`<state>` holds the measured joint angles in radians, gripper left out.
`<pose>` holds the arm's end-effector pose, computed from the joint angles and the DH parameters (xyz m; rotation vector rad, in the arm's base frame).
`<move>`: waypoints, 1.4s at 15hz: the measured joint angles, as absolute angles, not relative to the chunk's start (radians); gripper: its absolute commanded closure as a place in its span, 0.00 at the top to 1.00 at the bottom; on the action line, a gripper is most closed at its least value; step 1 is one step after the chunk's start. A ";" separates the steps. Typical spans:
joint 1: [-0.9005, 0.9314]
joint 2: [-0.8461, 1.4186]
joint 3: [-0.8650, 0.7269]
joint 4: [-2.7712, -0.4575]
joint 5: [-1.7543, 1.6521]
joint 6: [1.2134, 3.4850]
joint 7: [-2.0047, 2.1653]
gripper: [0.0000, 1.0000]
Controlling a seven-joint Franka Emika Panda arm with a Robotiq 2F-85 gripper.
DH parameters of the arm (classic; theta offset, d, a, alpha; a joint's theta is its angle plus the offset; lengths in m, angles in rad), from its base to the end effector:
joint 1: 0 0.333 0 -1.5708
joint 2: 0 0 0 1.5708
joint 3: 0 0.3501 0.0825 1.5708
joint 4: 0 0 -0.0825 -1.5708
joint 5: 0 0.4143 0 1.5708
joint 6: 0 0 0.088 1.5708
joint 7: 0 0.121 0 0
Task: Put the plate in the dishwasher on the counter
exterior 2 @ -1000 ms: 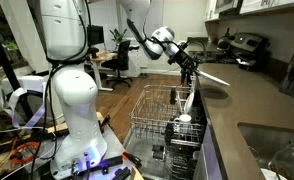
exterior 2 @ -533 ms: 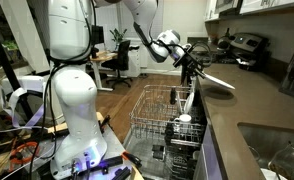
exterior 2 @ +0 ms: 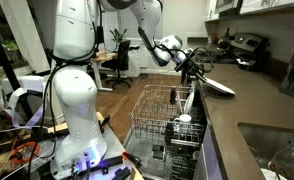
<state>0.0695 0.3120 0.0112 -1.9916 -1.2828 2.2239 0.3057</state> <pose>0.6488 0.0112 0.3200 2.0693 0.7141 0.1413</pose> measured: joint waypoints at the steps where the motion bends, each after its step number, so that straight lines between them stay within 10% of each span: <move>1: 0.069 0.321 0.009 -1.988 -1.290 2.225 0.312 0.07; 21: 0.068 0.413 -0.003 -1.924 -1.346 2.227 0.382 0.15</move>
